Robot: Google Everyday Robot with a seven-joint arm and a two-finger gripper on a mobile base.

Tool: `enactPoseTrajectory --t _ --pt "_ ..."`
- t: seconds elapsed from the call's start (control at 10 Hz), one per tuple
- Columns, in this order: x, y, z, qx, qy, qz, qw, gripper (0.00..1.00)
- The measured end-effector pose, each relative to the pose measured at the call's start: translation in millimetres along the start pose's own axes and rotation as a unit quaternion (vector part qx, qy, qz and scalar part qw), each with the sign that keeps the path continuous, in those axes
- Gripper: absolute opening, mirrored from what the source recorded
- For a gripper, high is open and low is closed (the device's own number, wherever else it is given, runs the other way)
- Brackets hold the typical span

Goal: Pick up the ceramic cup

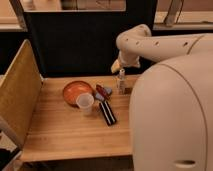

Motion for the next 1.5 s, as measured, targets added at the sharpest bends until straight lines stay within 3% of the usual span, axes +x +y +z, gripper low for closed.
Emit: enactPoseTrajectory --t 0.2,0.4,0.9,1.1,1.3,1.5 --pt "9 45 4 -0.007 0.008 -0.064 0.9979 0.80" --pt "22 95 14 -0.022 0.031 -0.118 0.9923 0.80" --pt "27 92 16 -0.021 0.037 -0.119 0.9919 0.80" --pt "46 77 24 -0.027 0.049 -0.105 0.9929 0.80" --pt "56 90 38 -0.050 0.059 -0.104 0.9915 0.80" --pt "61 119 50 -0.079 0.067 -0.122 0.9872 0.80"
